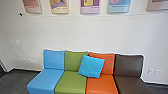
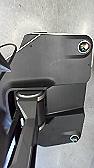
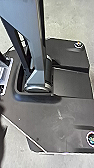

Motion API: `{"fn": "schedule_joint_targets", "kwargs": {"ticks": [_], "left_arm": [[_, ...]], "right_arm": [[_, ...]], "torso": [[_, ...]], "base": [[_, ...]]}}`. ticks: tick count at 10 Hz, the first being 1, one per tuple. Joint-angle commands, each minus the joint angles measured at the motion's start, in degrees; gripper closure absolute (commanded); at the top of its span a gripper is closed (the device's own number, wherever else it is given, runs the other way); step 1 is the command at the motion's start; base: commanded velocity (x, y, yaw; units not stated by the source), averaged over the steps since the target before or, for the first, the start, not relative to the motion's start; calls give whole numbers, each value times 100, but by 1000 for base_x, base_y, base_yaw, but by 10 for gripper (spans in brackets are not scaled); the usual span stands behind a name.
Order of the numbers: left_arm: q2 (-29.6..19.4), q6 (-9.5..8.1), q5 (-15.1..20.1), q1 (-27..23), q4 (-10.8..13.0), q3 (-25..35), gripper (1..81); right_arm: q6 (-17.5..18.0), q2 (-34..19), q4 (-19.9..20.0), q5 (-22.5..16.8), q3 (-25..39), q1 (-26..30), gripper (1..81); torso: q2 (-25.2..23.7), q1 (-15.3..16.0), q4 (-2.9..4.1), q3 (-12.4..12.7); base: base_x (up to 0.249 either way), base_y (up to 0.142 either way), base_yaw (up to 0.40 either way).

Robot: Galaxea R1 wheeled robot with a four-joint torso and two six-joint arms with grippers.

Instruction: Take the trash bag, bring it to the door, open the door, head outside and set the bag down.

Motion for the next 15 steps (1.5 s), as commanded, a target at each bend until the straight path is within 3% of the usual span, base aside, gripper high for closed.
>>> {"fn": "schedule_joint_targets", "kwargs": {"ticks": [1,5,6,7,10,11,12,13,15], "left_arm": [[-131,10,338,-205,-33,165,10],[-1246,-16,321,-284,-59,1606,10],[-1389,-16,303,-310,-77,1714,10],[-1546,-16,207,-354,-155,1835,10],[-2273,-34,294,-775,-820,2483,10],[-2573,-34,312,-934,-1034,2749,10],[-2829,-34,346,-1136,-1263,2944,10],[-2944,-34,572,-1390,-1377,2988,10],[-2945,-34,1154,-1934,-1666,2735,10]], "right_arm": [[-13,-385,9,-359,626,192,10],[49,-1518,71,-386,2190,298,10],[57,-1705,71,-377,2404,298,10],[57,-1958,80,-359,2708,315,10],[66,-2747,88,-333,3761,420,10],[75,-3057,97,-324,4133,491,10],[75,-3435,185,-324,4564,587,10],[75,-3723,273,-324,4878,684,10],[75,-4314,492,-316,5469,816,10]], "torso": [[0,0,0,0],[0,-1,0,0],[0,-1,2,-155],[-573,368,-119,-511],[-787,498,-170,-805],[-975,614,-78,-979],[-1176,743,-102,-1139],[-1362,865,-104,-804],[-1666,1067,-107,-985]], "base": [[0,0,0],[0,0,0],[0,0,0],[0,0,0],[0,0,0],[0,0,0],[0,0,0],[0,0,0],[0,0,0]]}}
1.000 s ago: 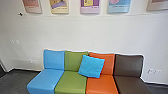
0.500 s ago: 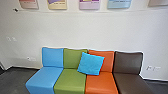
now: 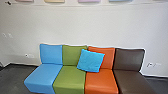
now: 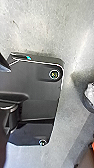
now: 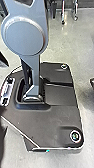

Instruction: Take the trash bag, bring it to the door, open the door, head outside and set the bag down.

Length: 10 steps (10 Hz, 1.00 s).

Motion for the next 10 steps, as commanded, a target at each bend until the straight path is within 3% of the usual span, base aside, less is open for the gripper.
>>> {"fn": "schedule_joint_targets", "kwargs": {"ticks": [1,3,6,8,10], "left_arm": [[-193,-26,1122,-971,-513,-330,10],[-95,-18,1766,-1236,-513,-349,10],[18,-26,1722,-1262,-540,-322,10],[300,-27,1722,-1437,-548,-664,10],[625,-35,1793,-1605,-627,-1121,10]], "right_arm": [[27,-966,397,-333,995,357,10],[27,-1081,450,-333,1145,357,10],[27,-1196,573,-333,1268,393,10],[54,-1397,625,-341,1443,506,10],[80,-1880,819,-350,1663,770,10]], "torso": [[-556,358,0,2],[-949,608,0,-9],[-1519,971,0,-11],[-1913,1218,0,-405],[-2260,1434,0,-497]], "base": [[0,0,0],[0,0,0],[0,0,0],[0,0,0],[0,0,0]]}}
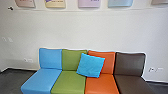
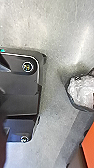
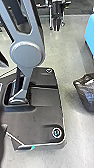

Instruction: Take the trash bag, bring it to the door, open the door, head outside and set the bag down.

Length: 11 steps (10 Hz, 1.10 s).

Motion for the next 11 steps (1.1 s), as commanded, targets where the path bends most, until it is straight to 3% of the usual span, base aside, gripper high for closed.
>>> {"fn": "schedule_joint_targets", "kwargs": {"ticks": [1,3,7,9,11], "left_arm": [[201,-35,396,-708,-221,-522,10],[509,-44,413,-770,-221,-944,10],[826,-44,571,-840,-265,-998,10],[905,-44,571,-840,-282,-998,10],[923,-44,571,-840,-273,-998,10]], "right_arm": [[43,-913,319,-347,453,734,10],[43,-1292,451,-470,707,1050,10],[43,-1504,645,-735,858,1385,10],[43,-1530,662,-735,884,1420,10],[43,-1635,750,-778,902,1570,10]], "torso": [[-549,354,0,2],[-956,616,0,-57],[-1749,1117,0,-59],[-2125,1353,0,-602],[-2418,1535,0,-795]], "base": [[0,0,0],[0,0,0],[0,0,0],[0,0,0],[0,0,0]]}}
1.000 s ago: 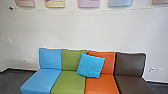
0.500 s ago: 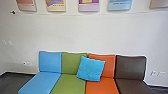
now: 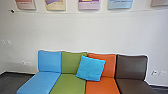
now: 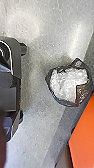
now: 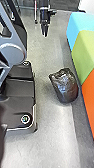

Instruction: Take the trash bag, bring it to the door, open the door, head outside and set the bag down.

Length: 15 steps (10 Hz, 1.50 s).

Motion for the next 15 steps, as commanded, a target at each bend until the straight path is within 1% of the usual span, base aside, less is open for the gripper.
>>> {"fn": "schedule_joint_targets", "kwargs": {"ticks": [1,3,5,7,8,9,11,12,13,15], "left_arm": [[-52,-36,338,-595,-99,16,10],[-43,-36,338,-595,-90,16,10],[-17,-36,338,-603,-90,16,10],[36,-36,330,-630,-73,16,10],[27,-36,338,-682,-81,16,10],[44,-36,338,-718,-99,16,10],[132,-36,321,-841,-90,16,10],[159,-44,312,-902,-90,16,10],[229,-62,312,-981,-160,16,10],[317,-123,330,-1122,-204,16,10]], "right_arm": [[4,-512,209,-401,150,642,10],[4,-617,279,-603,185,863,10],[4,-802,332,-620,307,977,10],[4,-890,332,-620,369,977,10],[4,-890,332,-620,369,969,10],[4,-908,332,-638,387,977,10],[4,-908,358,-691,387,977,10],[4,-899,358,-691,387,977,10],[4,-908,358,-691,387,977,10],[4,-890,358,-691,405,977,10]], "torso": [[-567,365,0,-529],[-925,594,0,-866],[-1342,861,0,-1259],[-1723,1108,0,-1620],[-1889,1215,0,-1239],[-2081,1338,0,-1423],[-2370,1525,0,-1523],[-2553,1641,0,-1541],[-2750,1764,0,-1541],[-3117,1995,0,-1543]], "base": [[0,0,0],[0,0,0],[0,0,0],[0,0,0],[0,0,0],[0,0,0],[0,0,0],[0,0,0],[0,0,0],[0,0,0]]}}
